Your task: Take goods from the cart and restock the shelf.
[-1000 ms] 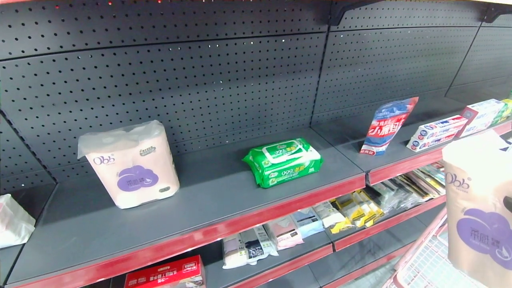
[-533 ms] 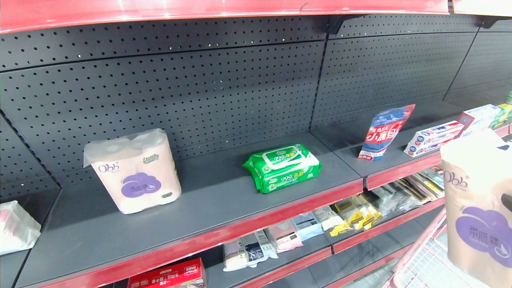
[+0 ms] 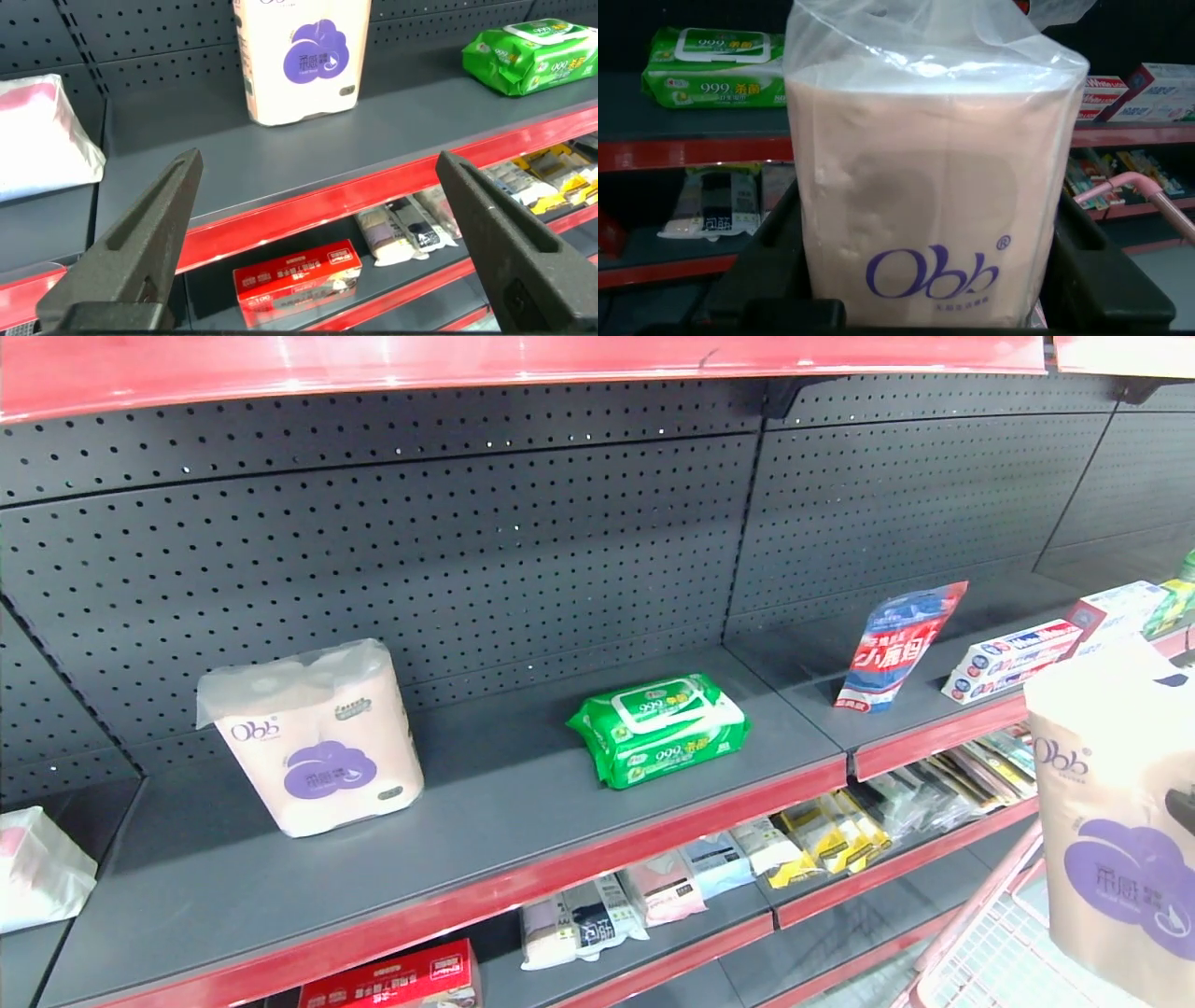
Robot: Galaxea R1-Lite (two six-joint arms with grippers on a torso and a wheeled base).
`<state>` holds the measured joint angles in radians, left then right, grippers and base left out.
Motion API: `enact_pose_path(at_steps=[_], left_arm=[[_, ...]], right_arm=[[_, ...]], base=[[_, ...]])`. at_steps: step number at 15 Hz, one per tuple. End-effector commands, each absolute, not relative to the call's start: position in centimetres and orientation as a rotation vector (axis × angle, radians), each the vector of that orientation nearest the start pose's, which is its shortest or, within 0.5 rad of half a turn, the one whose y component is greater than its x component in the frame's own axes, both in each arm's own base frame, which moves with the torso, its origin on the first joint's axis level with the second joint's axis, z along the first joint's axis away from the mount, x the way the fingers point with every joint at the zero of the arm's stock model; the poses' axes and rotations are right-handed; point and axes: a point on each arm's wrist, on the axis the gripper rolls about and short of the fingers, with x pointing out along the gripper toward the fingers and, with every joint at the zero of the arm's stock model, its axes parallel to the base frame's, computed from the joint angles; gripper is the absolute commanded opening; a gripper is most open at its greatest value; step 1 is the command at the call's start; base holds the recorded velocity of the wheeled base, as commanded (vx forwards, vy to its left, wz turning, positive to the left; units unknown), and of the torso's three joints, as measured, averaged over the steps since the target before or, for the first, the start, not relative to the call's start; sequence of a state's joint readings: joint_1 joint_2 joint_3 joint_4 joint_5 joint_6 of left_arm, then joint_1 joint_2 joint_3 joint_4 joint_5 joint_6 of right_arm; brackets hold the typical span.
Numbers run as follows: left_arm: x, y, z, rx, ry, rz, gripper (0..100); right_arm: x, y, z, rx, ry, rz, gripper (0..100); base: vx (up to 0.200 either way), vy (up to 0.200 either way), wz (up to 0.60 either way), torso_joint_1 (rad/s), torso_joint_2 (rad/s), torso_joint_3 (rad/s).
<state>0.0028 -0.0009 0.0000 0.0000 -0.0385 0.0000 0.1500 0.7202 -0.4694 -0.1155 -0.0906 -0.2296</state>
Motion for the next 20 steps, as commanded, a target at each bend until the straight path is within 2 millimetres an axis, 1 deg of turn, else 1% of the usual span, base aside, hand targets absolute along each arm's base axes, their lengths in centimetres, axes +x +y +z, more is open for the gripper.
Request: enact_pose_path(at_steps=[1,14,20], left_arm=[[-2.28,-0.09,7.55,0.0,0.0,-0.035,100],[-2.28,-0.09,7.55,0.0,0.0,-0.035,100],[-2.28,-0.09,7.55,0.0,0.0,-0.035,100]], right_arm=[[6.5,0.74,21.35,-0.249,0.133,0.07,0],[6.5,0.7,20.54,-0.272,0.161,0.068,0],[6.53,0.71,20.53,-0.272,0.162,0.07,0]], base=[[0.0,0.0,0.0,0.0,0.0,0.0],[0.0,0.0,0.0,0.0,0.0,0.0],[0.0,0.0,0.6,0.006,0.0,0.004]])
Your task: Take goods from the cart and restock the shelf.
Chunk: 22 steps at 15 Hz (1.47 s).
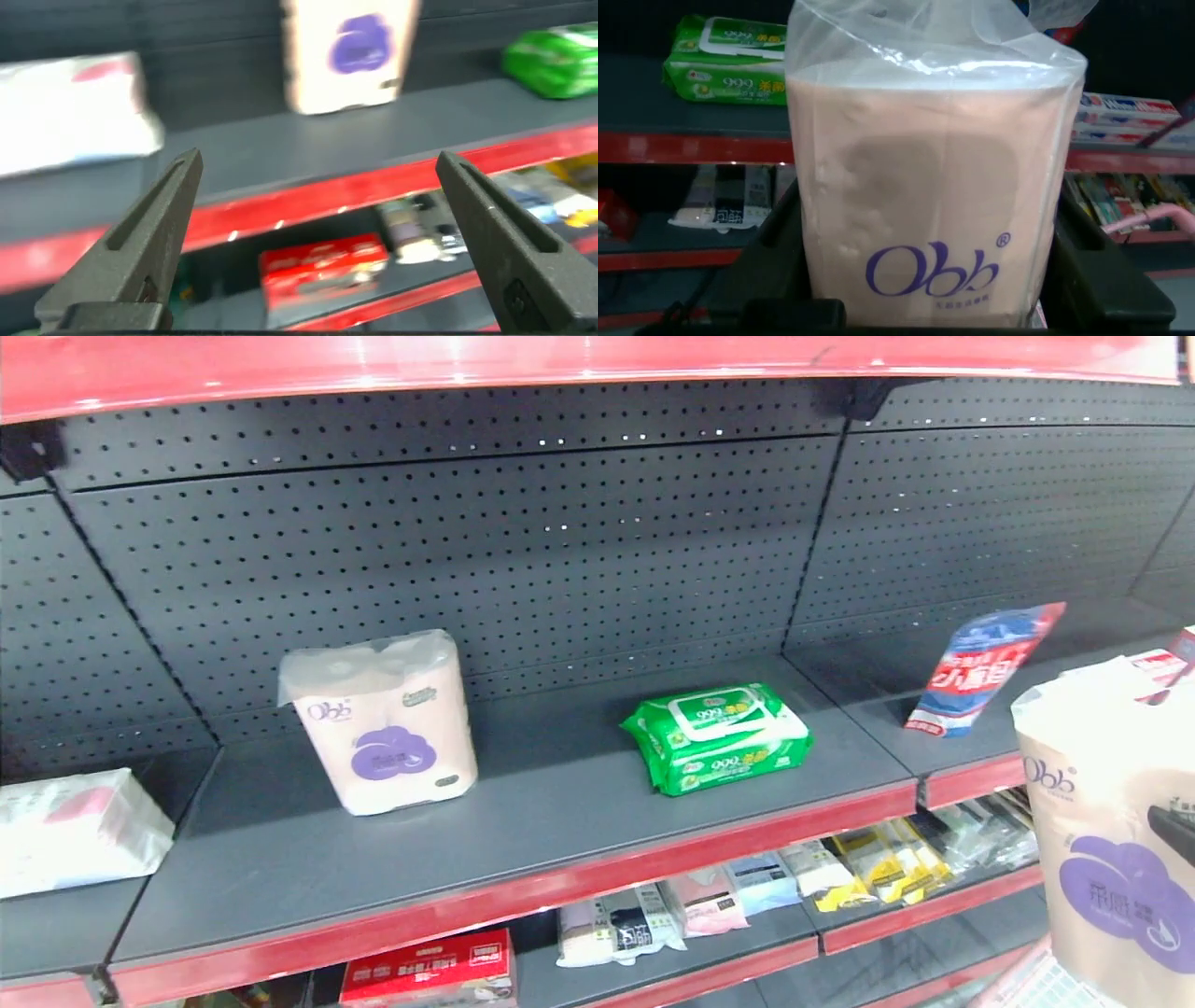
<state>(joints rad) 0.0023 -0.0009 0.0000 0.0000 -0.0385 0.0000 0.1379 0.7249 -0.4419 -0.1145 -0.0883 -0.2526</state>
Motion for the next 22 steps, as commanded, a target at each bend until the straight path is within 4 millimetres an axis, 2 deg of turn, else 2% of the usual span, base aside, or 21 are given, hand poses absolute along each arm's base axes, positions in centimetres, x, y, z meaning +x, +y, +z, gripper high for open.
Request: enact_pose_path(at_steps=[1,5,14,18,19,20,21,22], left_arm=[[-2.3,-0.1,7.5,0.0,0.0,-0.035,100],[-2.3,-0.1,7.5,0.0,0.0,-0.035,100],[-2.3,-0.1,7.6,0.003,0.001,-0.035,100],[-2.2,-0.1,7.6,0.067,0.001,-0.049,100],[-2.3,-0.2,8.1,0.085,-0.01,-0.089,100],[-2.5,-0.3,10.0,0.081,-0.031,-0.117,100],[-1.3,-0.3,15.8,0.0,0.003,-0.149,100],[-0.2,-0.3,17.7,-0.052,0.028,-0.142,100]], right_arm=[[6.5,0.7,20.5,-0.271,0.16,0.071,0],[6.5,0.7,20.6,-0.276,0.16,0.075,0],[6.7,0.5,20.4,-0.252,0.177,0.044,0],[5.7,0.5,19.4,-0.211,0.163,0.114,0],[5.5,0.5,19.7,-0.211,0.145,0.107,0],[5.5,0.4,20.0,-0.21,0.137,0.099,0],[5.5,0.4,20.6,-0.207,0.12,0.083,0],[5.5,0.2,20.7,-0.207,0.117,0.061,0]], base=[[0.0,0.0,0.6,-0.002,0.0,0.002],[0.0,0.0,0.6,0.002,0.0,0.001],[0.0,0.0,0.0,0.0,0.0,0.0],[0.0,0.0,0.0,0.0,0.0,0.0],[0.0,0.0,0.0,0.0,0.0,0.0],[0.0,0.0,0.0,0.0,0.0,0.0],[0.0,0.0,0.0,0.0,0.0,0.0],[0.0,0.0,0.0,0.0,0.0,0.0]])
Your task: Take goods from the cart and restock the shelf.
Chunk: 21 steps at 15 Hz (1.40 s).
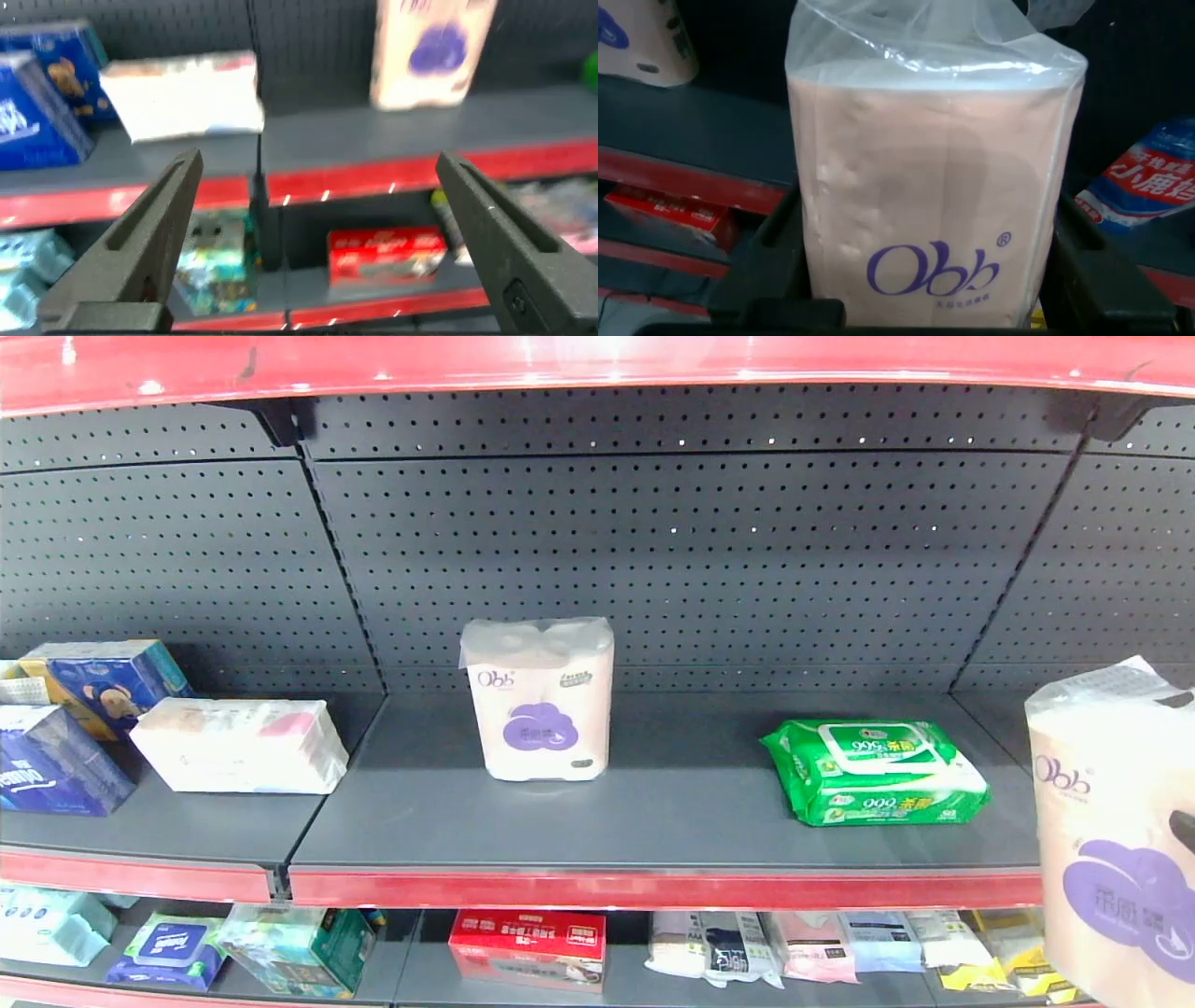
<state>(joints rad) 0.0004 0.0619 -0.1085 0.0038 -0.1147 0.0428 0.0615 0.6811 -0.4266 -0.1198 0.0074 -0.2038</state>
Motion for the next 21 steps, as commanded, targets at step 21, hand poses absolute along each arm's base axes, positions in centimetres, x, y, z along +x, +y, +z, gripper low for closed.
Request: enact_pose_path(at_steps=[21], left_arm=[[20.0,1.3,12.9,-0.015,0.32,-0.428,100]], right_arm=[[6.8,-0.4,20.8,-0.197,0.183,-0.038,0]], base=[[0.0,0.0,0.0,0.0,0.0,0.0]])
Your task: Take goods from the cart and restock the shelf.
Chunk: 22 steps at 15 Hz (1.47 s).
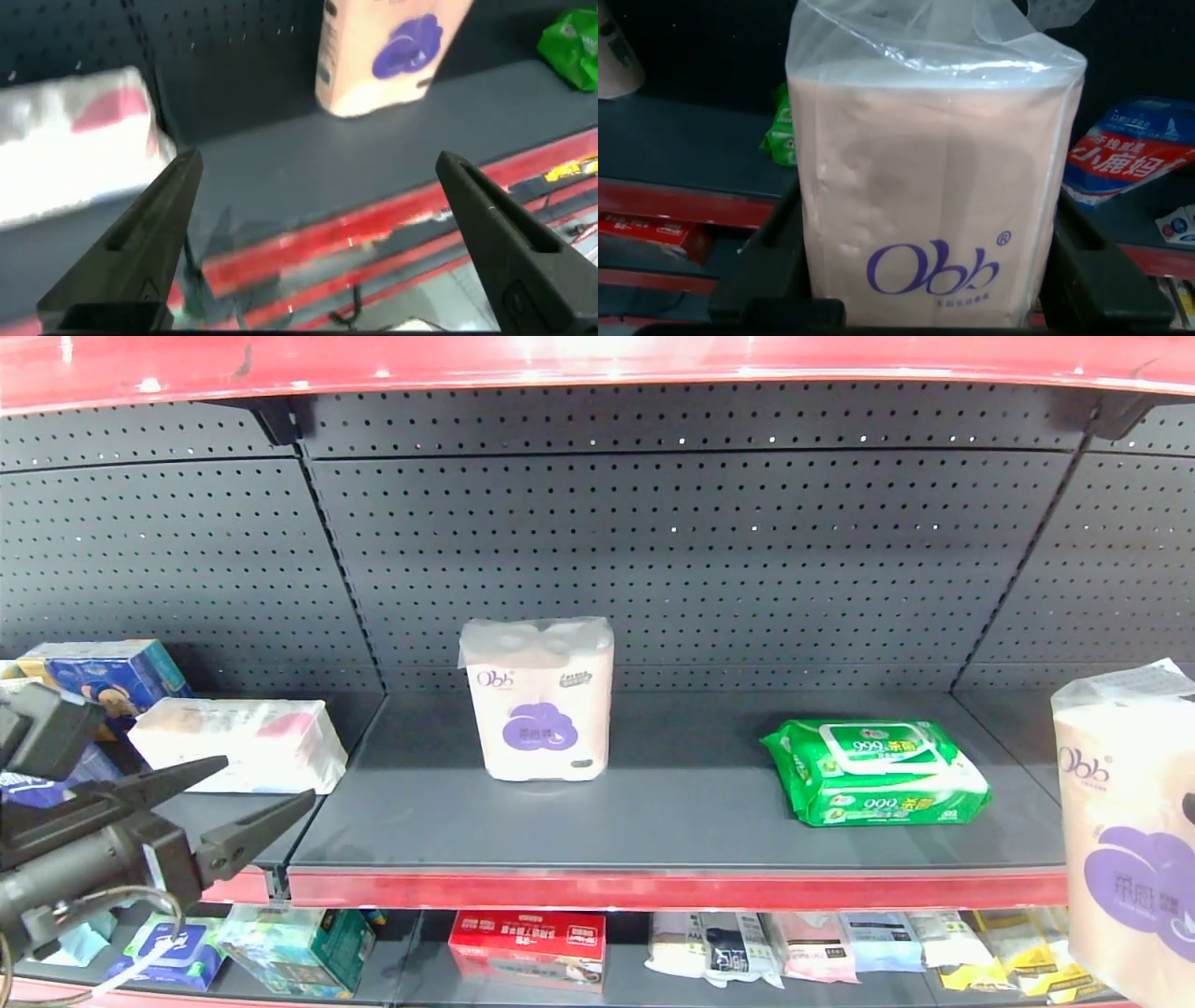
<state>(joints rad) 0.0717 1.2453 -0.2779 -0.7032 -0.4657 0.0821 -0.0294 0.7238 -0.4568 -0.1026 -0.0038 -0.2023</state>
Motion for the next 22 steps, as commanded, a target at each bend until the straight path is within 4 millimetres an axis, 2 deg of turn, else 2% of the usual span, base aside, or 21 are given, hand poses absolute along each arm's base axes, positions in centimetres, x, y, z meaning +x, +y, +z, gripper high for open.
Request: enact_pose_path(at_steps=[1,4,9,11,16,19,20,22], left_arm=[[21.5,1.7,12.3,-0.006,0.293,-0.477,100],[24.8,2.1,11.5,0.032,0.242,-0.574,100],[28.7,2.6,12.0,0.037,0.172,-0.72,100],[30.2,2.9,11.5,0.033,0.162,-0.769,100],[32.3,2.9,10.8,0.035,0.1,-0.927,100],[33.9,2.7,10.6,0.057,0.066,-0.947,100],[34.7,2.4,10.9,0.064,0.05,-0.956,100],[35.1,1.2,11.2,0.048,0.05,-0.989,100]], right_arm=[[6.9,-0.5,20.8,-0.196,0.188,-0.047,0],[7.1,-0.5,21.1,-0.195,0.185,-0.058,0],[7.1,-0.6,21.5,-0.198,0.174,-0.074,0],[7.1,-0.6,21.5,-0.198,0.177,-0.074,0],[7.2,-0.6,21.9,-0.223,0.167,-0.076,0],[7.2,-0.6,22.1,-0.228,0.164,-0.076,0],[7.2,-0.7,22.1,-0.23,0.165,-0.082,0],[7.2,-0.7,22.1,-0.231,0.165,-0.089,0]], base=[[0.0,0.0,0.0,0.0,0.0,0.0],[0.0,0.0,0.0,0.0,0.0,0.0],[0.0,0.0,0.0,0.0,0.0,0.0],[0.0,0.0,0.0,0.0,0.0,0.0],[0.0,0.0,0.0,0.0,0.0,0.0],[0.0,0.0,0.0,0.0,0.0,0.0],[0.0,0.0,0.0,0.0,0.0,0.0],[0.0,0.0,0.0,0.0,0.0,0.0]])
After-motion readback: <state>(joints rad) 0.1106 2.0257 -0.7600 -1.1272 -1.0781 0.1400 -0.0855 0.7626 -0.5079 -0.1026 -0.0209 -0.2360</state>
